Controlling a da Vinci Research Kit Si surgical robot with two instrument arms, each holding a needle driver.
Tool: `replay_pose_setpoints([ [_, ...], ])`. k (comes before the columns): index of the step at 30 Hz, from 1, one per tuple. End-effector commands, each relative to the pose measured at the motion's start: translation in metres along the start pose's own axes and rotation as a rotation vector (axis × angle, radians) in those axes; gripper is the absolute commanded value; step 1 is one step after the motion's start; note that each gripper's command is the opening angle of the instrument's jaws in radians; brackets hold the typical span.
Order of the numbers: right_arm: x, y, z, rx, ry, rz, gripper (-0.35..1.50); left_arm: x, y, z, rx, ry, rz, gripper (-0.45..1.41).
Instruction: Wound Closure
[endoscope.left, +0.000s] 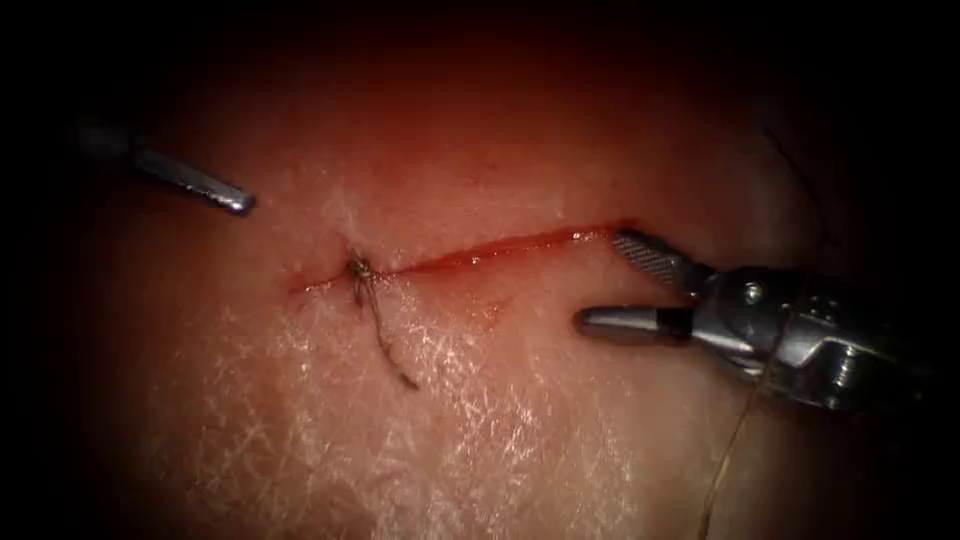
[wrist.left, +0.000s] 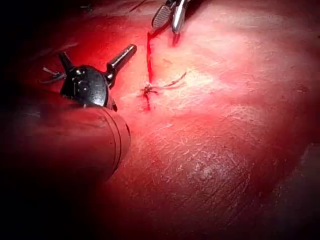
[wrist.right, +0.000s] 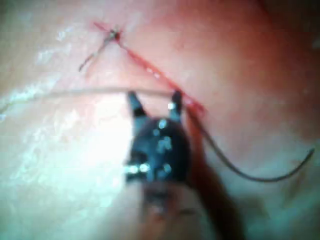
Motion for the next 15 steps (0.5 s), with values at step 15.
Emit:
replay_pose_setpoints([
  [15,0.0003,-0.0034,0.0012,0.167,0.054,-0.148,1.21,-0.0109,0.0079,0.0037,-0.085,-0.155,0.132,0.71],
])
